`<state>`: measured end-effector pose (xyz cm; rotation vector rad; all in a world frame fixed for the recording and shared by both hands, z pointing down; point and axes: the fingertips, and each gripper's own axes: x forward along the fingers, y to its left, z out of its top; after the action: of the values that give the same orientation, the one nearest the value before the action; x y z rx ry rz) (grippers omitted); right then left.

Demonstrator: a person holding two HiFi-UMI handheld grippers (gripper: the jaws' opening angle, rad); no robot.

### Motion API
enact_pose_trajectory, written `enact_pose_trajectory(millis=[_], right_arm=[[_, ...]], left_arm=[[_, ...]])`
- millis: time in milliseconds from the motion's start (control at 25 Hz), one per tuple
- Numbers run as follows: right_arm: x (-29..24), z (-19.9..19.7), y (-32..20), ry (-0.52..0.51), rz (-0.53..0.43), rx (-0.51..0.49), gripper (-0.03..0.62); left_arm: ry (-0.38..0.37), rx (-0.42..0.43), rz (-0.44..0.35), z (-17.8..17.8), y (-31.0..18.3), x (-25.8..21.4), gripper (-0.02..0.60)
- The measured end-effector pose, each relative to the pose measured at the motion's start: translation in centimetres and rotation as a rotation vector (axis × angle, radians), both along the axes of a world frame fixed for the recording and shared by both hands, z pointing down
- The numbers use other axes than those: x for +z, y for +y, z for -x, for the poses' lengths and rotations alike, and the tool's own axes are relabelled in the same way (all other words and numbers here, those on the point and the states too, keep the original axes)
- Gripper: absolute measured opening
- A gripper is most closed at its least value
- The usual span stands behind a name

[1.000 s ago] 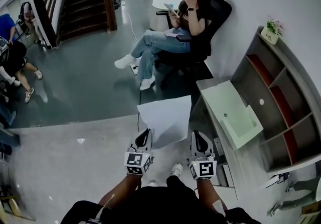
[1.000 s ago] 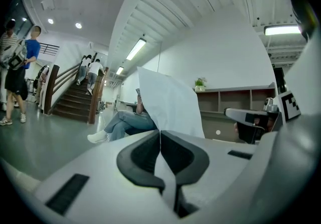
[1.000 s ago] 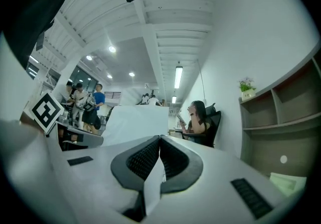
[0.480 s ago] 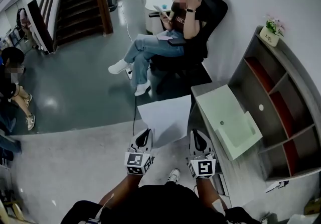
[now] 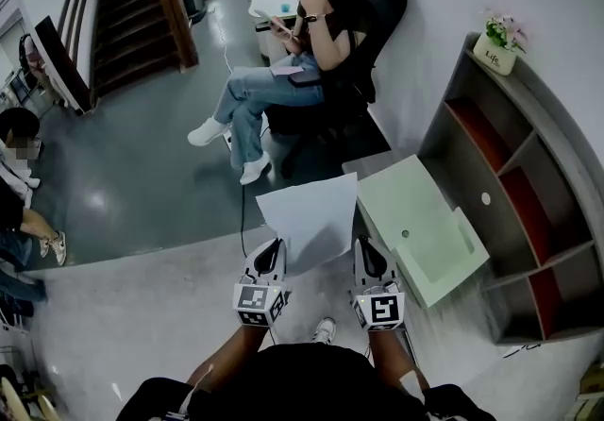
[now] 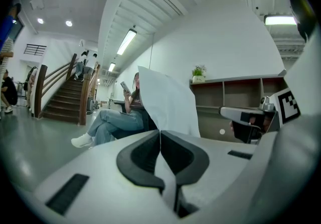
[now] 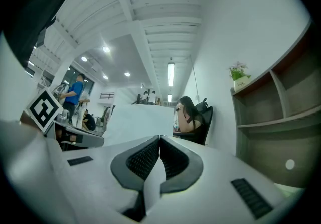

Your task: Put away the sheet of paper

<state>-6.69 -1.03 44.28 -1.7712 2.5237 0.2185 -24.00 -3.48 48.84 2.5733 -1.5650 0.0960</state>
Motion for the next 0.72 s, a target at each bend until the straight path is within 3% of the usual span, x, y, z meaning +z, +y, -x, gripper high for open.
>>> enact_pose_trajectory(millis=[720], right_arm=[[0.2, -6.6, -4.9, -0.01, -0.004, 0.071, 0.023]], left_arm=[[-0.018, 0.074, 0.007, -7.1, -6.7, 0.1, 0.009]])
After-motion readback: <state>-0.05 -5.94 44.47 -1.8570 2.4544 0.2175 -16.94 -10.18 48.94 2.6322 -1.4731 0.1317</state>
